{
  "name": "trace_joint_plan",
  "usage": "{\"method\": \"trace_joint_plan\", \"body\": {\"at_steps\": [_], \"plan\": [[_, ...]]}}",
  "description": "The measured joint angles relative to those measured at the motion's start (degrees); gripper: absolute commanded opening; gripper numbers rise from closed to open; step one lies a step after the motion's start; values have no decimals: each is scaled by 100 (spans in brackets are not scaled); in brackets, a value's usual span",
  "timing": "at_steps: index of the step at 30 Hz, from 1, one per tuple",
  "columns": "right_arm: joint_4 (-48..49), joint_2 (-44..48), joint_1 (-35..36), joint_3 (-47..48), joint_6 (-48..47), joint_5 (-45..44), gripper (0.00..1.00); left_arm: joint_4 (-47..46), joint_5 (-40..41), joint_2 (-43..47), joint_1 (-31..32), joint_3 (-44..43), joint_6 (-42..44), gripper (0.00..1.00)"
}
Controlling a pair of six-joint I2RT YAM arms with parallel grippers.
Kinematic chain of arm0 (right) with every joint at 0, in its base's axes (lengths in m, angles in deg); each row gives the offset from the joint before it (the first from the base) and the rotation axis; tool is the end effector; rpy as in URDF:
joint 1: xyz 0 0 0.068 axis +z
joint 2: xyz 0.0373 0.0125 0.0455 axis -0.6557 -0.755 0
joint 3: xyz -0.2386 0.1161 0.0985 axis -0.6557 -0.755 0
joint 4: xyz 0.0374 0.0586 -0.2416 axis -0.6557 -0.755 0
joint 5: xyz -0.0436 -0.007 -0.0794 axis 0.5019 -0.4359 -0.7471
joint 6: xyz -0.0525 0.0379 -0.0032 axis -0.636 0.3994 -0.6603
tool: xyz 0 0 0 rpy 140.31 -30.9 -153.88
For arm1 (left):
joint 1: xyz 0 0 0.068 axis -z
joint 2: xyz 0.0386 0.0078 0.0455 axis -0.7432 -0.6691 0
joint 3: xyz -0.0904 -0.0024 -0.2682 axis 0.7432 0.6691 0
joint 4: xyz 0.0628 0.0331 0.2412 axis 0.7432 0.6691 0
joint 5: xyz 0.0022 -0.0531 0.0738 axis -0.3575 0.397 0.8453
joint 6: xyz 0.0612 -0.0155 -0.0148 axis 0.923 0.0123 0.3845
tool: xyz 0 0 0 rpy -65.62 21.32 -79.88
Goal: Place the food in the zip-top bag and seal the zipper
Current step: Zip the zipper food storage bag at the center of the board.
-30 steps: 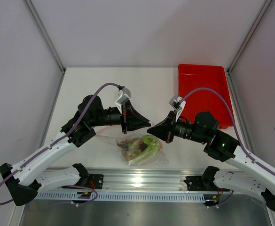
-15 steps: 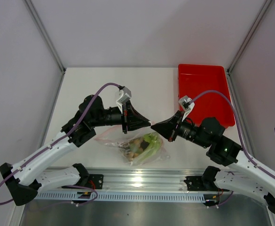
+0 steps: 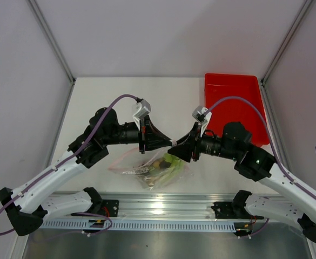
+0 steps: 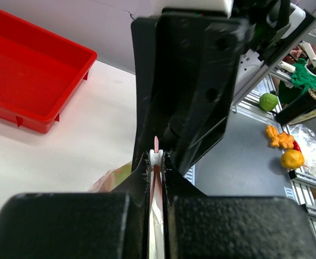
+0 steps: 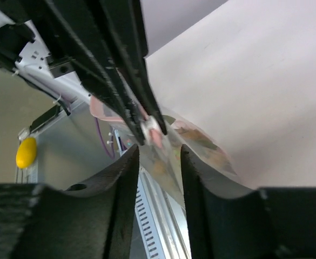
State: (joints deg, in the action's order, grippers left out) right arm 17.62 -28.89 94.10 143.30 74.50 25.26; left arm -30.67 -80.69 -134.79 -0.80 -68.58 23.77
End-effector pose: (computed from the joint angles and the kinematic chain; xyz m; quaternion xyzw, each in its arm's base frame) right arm 0.1002 0.1606 0.4007 -0.3026 0.6786 0.4961 0.4493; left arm 0.1226 -0.1770 0.4189 0.3761 0.6175 -0.5490 0.4193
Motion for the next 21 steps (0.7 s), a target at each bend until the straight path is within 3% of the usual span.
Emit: {"method": "trace_joint_plan", "body": {"at_steps": [5,9,21], "plan": [[-448,-17,-286,431,-560,638,43,122,-118,0,0,0,-2,1],[-579,-76,-654,535,-914,1320,33,131,-186,0,0,0,-2,1],[-719,-520,-1023,535,-1283,2828,20,146,-391,-39,0,0,-11,1]]}}
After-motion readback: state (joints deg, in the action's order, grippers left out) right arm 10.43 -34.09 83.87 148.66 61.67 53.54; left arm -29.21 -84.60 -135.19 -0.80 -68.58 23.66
